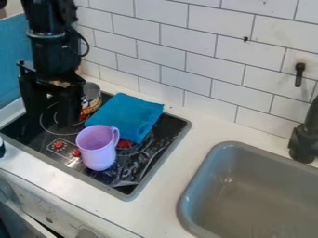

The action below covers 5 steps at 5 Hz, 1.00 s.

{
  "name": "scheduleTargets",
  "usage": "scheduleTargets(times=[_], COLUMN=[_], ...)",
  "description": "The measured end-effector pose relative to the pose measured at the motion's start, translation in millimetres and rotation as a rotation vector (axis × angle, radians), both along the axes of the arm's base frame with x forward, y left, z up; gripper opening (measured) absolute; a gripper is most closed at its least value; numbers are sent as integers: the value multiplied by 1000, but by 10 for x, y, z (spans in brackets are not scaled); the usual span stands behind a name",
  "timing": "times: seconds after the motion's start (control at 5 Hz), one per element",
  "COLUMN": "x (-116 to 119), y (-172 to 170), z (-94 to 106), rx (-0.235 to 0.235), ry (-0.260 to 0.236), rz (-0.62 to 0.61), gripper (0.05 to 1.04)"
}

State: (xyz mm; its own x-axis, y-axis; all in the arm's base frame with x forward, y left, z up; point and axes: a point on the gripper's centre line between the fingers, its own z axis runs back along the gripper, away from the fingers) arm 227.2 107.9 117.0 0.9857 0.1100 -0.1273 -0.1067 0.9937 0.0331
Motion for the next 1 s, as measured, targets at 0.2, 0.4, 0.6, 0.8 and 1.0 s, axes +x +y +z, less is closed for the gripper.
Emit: scheduleTargets(times=[0.2, 0.4, 0.6, 0.8, 1.0], x=[-20, -153, -313, -457, -555], y=[-5, 147, 348, 468, 616], z=[-62, -64, -140, -308, -299], rx=[-7, 76, 113, 141, 138], ry=[27, 117, 143, 148, 84], rz=[-3, -51, -41, -69, -76], gripper=[998, 999, 999, 999, 998])
